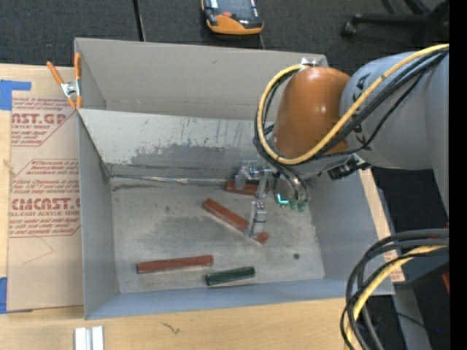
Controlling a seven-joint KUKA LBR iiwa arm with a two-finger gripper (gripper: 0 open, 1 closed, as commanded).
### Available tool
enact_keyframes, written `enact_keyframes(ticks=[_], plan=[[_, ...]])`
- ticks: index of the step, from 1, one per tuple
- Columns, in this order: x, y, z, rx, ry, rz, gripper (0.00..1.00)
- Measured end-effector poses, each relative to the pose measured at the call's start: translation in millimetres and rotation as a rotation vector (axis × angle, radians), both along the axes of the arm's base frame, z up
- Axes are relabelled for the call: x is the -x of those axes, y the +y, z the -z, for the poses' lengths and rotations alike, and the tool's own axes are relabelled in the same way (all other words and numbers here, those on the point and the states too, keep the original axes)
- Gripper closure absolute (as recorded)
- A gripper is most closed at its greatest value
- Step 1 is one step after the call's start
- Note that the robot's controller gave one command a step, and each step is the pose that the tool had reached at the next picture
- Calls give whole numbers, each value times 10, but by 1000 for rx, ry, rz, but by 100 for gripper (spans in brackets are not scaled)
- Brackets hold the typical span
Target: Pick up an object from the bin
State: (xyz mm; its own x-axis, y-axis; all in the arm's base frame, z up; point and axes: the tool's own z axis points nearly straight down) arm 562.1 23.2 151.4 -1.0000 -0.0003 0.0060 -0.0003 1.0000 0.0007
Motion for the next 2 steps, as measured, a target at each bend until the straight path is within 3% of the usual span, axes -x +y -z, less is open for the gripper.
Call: enact_keyframes(ticks=[1, 2], plan=[[-19, 0, -41, 0, -7, 0, 0], [110, 22, 424, 0, -11, 103, 0]])
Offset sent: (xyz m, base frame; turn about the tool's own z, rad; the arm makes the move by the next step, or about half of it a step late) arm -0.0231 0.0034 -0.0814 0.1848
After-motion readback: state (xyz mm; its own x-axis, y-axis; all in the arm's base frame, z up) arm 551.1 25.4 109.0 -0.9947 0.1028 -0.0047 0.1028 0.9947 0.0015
